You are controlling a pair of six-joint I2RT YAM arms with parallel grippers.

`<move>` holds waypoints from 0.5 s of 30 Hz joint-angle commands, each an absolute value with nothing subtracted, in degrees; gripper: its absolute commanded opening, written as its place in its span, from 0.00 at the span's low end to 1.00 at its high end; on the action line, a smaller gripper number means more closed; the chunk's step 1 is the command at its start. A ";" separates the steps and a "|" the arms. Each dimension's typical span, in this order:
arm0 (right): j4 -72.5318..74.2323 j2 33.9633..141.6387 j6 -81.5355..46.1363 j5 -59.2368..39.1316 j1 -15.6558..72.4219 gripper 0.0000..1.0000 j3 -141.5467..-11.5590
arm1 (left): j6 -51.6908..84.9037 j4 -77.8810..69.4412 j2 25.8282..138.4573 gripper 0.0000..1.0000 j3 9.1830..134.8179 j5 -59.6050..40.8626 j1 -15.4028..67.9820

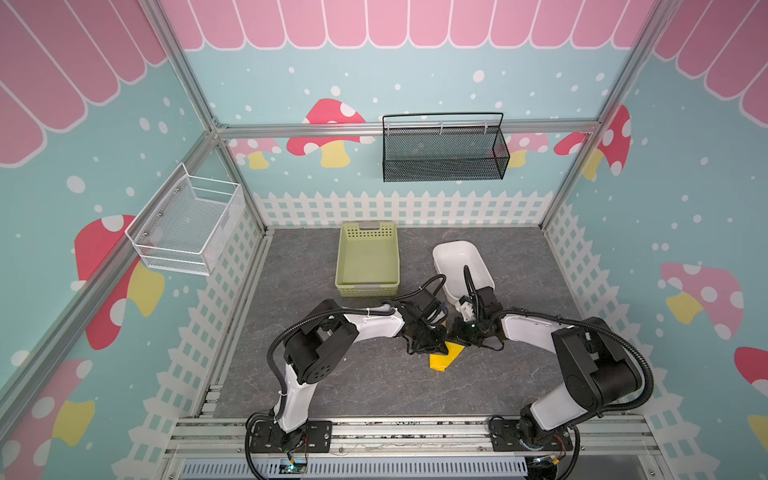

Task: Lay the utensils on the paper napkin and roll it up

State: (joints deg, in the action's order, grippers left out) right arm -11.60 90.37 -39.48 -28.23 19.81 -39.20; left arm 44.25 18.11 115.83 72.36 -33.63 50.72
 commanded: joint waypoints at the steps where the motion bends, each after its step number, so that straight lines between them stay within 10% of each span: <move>1: -14.06 93.03 -38.40 -24.35 19.60 0.00 -38.41 | 41.51 21.87 116.28 0.06 73.83 -31.39 51.23; 15: -14.26 92.70 -38.32 -25.01 19.56 0.00 -38.61 | 38.67 26.02 117.89 0.06 74.18 -29.97 52.37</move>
State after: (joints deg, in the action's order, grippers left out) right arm -11.53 90.63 -39.24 -28.53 19.81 -39.42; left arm 40.21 23.20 116.38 73.28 -31.86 51.86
